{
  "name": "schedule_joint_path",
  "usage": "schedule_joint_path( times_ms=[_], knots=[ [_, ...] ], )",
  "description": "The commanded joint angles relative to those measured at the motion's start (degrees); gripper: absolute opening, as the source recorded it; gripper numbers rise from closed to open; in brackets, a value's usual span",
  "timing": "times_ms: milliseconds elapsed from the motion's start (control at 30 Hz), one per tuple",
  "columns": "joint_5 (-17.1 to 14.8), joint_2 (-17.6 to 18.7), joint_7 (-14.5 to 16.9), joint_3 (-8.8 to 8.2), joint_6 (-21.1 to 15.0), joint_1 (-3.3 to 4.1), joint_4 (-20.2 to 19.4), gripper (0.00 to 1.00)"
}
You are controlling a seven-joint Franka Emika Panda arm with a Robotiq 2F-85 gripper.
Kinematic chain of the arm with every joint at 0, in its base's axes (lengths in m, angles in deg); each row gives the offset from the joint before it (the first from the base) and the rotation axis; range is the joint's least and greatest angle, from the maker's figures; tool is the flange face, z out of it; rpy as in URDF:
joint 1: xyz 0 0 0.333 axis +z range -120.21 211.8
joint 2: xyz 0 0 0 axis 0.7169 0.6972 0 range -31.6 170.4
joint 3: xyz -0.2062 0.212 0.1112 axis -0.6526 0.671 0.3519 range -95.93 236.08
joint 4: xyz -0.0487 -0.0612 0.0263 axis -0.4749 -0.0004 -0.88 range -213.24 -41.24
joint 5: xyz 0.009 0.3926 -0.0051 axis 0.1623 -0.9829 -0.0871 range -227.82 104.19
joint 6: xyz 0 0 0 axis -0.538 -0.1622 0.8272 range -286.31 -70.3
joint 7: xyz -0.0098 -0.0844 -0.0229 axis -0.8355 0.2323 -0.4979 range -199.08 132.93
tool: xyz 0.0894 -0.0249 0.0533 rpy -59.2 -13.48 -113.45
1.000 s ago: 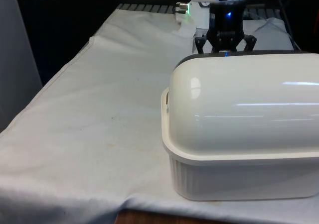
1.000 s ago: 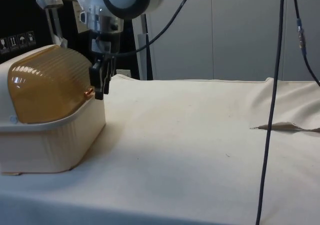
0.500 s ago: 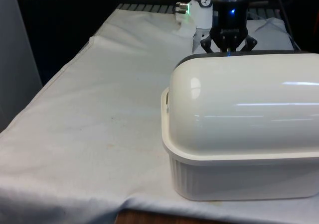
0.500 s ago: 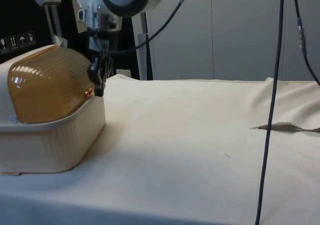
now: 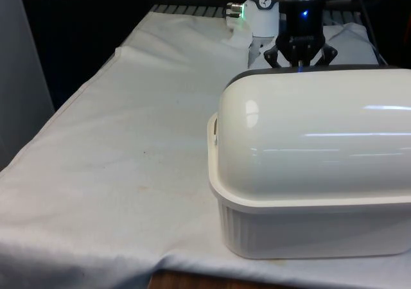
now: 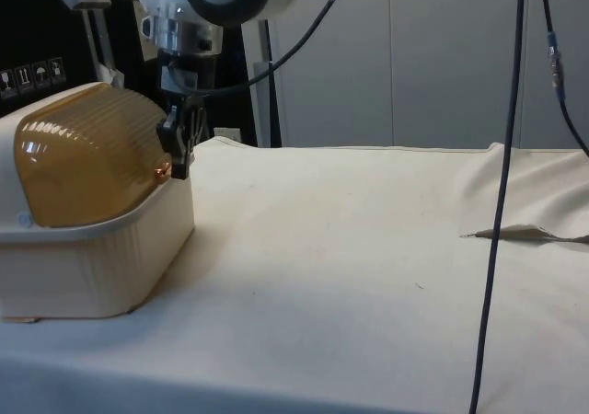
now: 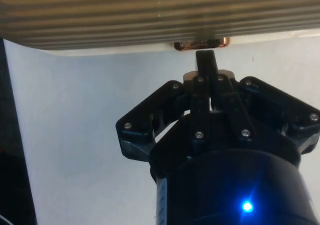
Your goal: Open the lid, then close it.
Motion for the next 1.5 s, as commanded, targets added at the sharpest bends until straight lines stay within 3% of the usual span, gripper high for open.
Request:
schedule_joint_path(
  times_ms=[0, 133, 667, 1467],
  knots=[
    [-0.52, 0.06, 0.23, 0.40, 0.40, -0.11, 0.23, 0.00],
    [0.06, 0.17, -0.63, 0.46, 0.46, 0.40, 0.29, 0.00],
    [-0.34, 0.74, -0.52, 1.32, -0.29, 0.11, 0.86, 0.00],
    [0.00, 0.52, -0.52, 0.74, 1.32, 0.11, 1.43, 0.00]
  ],
)
